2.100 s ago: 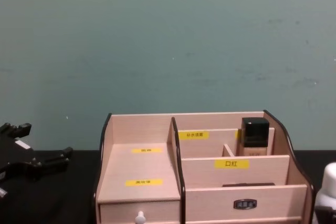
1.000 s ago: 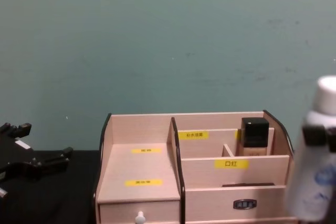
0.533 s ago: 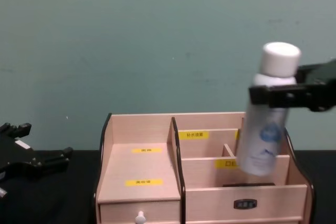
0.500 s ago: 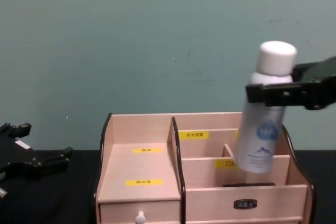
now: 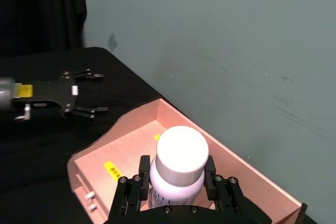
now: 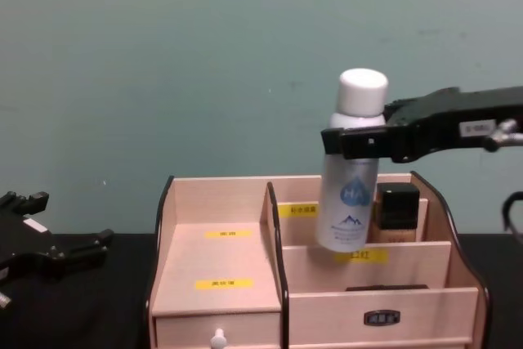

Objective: Pick up the facial cleanser and watermelon frost from the table and place them into the tiered storage box.

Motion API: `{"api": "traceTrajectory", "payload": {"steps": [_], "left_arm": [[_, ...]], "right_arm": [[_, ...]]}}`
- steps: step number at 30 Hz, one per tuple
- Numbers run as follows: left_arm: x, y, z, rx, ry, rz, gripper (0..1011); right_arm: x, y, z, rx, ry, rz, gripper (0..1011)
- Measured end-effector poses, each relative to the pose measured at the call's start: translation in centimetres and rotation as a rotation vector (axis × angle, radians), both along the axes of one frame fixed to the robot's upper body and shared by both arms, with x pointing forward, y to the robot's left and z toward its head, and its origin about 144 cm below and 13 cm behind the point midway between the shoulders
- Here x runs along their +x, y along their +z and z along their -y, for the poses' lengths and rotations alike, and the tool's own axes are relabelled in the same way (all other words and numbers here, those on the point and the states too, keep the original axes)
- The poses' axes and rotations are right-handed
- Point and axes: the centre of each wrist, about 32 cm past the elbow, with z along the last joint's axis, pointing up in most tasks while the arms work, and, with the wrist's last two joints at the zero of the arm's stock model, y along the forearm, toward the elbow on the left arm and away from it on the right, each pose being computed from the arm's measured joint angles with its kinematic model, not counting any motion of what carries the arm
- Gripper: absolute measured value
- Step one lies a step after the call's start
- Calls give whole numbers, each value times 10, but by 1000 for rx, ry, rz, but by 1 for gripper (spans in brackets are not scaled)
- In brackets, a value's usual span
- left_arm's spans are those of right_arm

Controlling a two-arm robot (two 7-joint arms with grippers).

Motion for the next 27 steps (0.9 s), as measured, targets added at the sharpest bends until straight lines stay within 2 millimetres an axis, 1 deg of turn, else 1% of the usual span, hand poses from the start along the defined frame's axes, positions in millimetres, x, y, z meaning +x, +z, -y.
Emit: {"api": "traceTrajectory", "payload": {"steps": [11, 18, 27], "left_arm": [[0, 0, 0, 0, 0, 0, 1001], [0, 0, 0, 0, 0, 0, 1001], [0, 0, 0, 0, 0, 0, 1001]], "right_arm": [[24, -6, -13, 5, -30, -5, 593], [32, -7, -17, 3, -33, -6, 593], [37, -8, -16, 7, -37, -5, 593]]}}
